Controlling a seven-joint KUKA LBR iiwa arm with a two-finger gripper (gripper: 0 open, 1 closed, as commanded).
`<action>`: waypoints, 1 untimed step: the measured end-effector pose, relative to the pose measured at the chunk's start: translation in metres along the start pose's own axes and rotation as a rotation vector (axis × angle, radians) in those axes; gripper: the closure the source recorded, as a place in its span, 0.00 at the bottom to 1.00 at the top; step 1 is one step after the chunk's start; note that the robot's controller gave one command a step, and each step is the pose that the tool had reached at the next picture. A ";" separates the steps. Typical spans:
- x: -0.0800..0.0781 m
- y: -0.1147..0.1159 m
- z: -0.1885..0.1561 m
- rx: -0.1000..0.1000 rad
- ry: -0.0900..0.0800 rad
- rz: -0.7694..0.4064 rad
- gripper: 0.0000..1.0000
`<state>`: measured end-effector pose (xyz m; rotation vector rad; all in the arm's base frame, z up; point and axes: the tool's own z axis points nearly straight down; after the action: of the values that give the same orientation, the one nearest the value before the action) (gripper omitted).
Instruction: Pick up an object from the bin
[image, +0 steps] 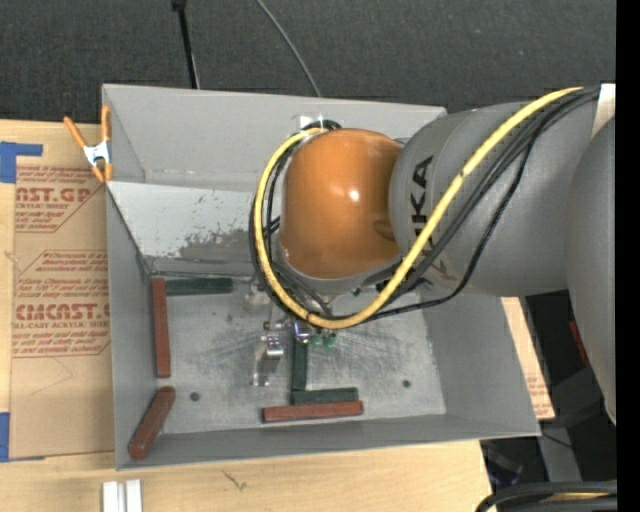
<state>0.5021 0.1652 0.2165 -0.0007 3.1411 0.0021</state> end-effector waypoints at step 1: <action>0.000 0.000 0.000 0.000 0.000 0.000 0.00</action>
Offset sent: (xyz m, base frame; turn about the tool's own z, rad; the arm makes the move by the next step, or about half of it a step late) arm 0.0013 -0.0698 -0.0763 -0.0276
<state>0.5021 0.1652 0.2165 -0.0006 3.1411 0.0022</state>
